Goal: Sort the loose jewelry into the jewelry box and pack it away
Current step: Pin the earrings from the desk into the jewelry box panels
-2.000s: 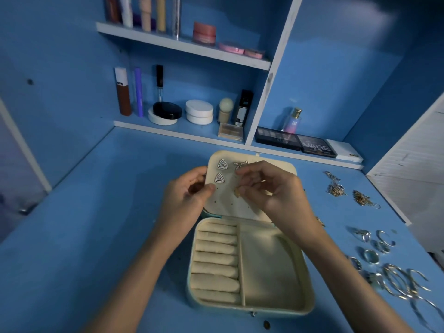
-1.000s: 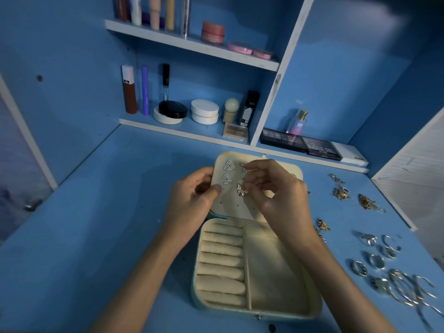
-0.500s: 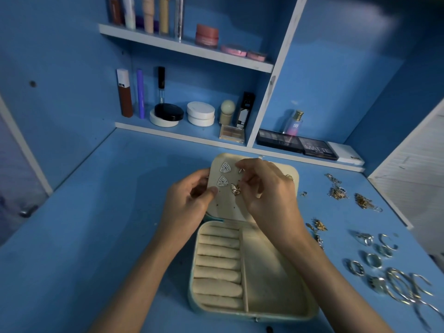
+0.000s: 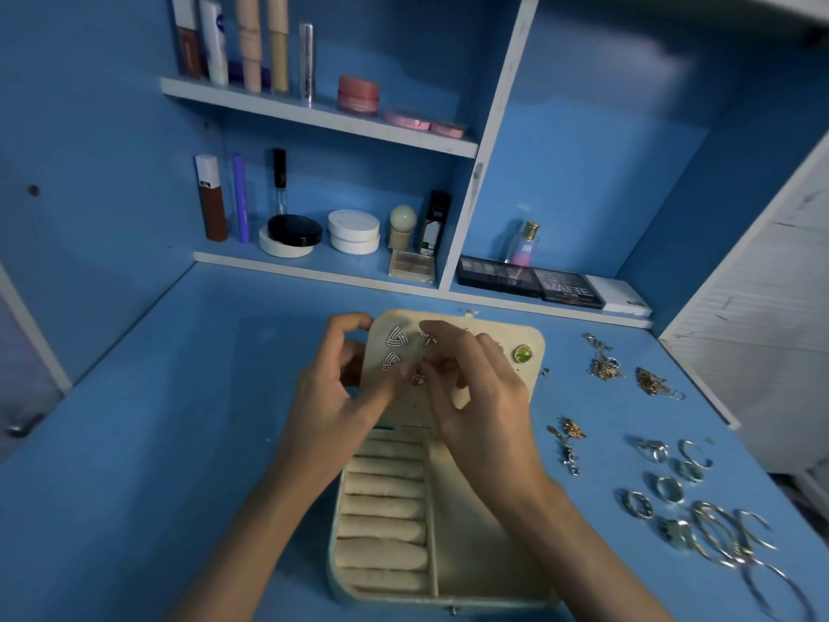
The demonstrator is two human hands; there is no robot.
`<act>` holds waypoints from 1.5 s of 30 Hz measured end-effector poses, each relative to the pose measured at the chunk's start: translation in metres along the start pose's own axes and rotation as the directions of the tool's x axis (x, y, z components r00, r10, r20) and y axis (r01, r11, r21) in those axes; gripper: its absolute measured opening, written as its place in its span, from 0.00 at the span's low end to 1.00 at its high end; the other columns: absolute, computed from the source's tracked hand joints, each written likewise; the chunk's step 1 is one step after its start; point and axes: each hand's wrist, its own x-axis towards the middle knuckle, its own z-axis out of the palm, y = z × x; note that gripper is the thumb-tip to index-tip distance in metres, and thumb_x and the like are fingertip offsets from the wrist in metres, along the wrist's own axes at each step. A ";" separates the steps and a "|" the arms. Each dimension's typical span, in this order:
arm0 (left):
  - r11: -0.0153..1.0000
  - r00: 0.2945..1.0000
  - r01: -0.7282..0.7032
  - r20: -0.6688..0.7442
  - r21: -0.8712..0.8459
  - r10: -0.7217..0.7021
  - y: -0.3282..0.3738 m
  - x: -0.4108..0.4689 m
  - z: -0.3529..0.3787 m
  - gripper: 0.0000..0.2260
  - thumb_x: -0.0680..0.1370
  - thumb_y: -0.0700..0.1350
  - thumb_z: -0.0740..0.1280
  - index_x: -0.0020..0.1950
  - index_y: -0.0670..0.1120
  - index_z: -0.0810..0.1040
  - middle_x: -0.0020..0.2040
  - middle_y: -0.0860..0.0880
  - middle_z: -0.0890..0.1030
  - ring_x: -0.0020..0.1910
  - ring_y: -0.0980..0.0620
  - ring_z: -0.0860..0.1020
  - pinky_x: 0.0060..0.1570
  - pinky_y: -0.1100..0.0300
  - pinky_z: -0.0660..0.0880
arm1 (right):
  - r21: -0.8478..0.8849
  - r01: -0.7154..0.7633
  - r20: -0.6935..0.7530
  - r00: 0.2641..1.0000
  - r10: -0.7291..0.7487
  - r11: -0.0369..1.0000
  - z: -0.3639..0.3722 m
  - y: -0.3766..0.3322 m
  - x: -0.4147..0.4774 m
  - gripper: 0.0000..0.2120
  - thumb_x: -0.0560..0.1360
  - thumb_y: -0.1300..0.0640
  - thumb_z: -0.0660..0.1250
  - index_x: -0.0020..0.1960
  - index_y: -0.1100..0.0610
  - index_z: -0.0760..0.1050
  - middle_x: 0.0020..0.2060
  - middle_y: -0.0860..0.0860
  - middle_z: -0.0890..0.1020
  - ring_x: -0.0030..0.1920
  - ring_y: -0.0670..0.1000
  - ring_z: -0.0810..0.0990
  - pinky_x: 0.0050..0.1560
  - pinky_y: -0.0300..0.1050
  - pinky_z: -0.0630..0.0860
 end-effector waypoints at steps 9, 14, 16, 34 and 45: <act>0.992 1.000 -0.017 -0.020 0.128 0.020 0.002 0.005 0.003 0.19 0.69 0.58 0.74 0.50 0.54 0.68 0.40 0.49 0.82 0.37 0.51 0.80 0.39 0.46 0.76 | 0.018 0.012 -0.015 1.000 -0.011 1.000 0.000 0.000 -0.005 0.22 0.71 0.69 0.68 0.63 0.56 0.71 0.45 0.42 0.72 0.41 0.45 0.71 0.47 0.28 0.67; 0.983 1.000 -0.012 -0.017 0.183 0.015 0.004 0.005 0.004 0.19 0.66 0.57 0.70 0.49 0.50 0.67 0.39 0.53 0.82 0.36 0.56 0.80 0.37 0.51 0.76 | 0.036 -0.009 -0.016 1.000 0.010 0.999 0.001 0.001 -0.008 0.24 0.72 0.68 0.67 0.65 0.54 0.69 0.41 0.47 0.76 0.42 0.45 0.72 0.48 0.28 0.67; 0.982 1.000 -0.013 -0.020 0.187 0.017 0.003 0.006 0.004 0.18 0.66 0.57 0.70 0.47 0.51 0.67 0.39 0.54 0.82 0.36 0.57 0.79 0.36 0.53 0.76 | 0.036 -0.012 -0.015 1.000 0.012 0.999 0.001 0.001 -0.008 0.24 0.72 0.68 0.66 0.65 0.54 0.69 0.41 0.49 0.77 0.43 0.45 0.72 0.48 0.29 0.67; 0.896 0.991 -0.130 0.070 0.426 0.110 0.014 0.011 -0.005 0.20 0.68 0.51 0.74 0.52 0.54 0.66 0.39 0.54 0.81 0.38 0.55 0.80 0.39 0.51 0.78 | 0.103 -0.078 -0.010 0.997 0.080 0.992 -0.004 -0.002 -0.007 0.24 0.72 0.65 0.65 0.65 0.49 0.67 0.41 0.50 0.79 0.41 0.43 0.74 0.46 0.28 0.70; 0.931 0.988 -0.149 0.001 0.334 0.157 0.013 0.003 0.003 0.19 0.68 0.54 0.75 0.50 0.53 0.69 0.38 0.57 0.80 0.38 0.59 0.79 0.35 0.60 0.75 | 0.255 -0.102 0.026 0.995 0.099 0.961 -0.024 -0.007 -0.011 0.17 0.74 0.60 0.62 0.61 0.49 0.71 0.41 0.44 0.81 0.42 0.46 0.79 0.46 0.34 0.74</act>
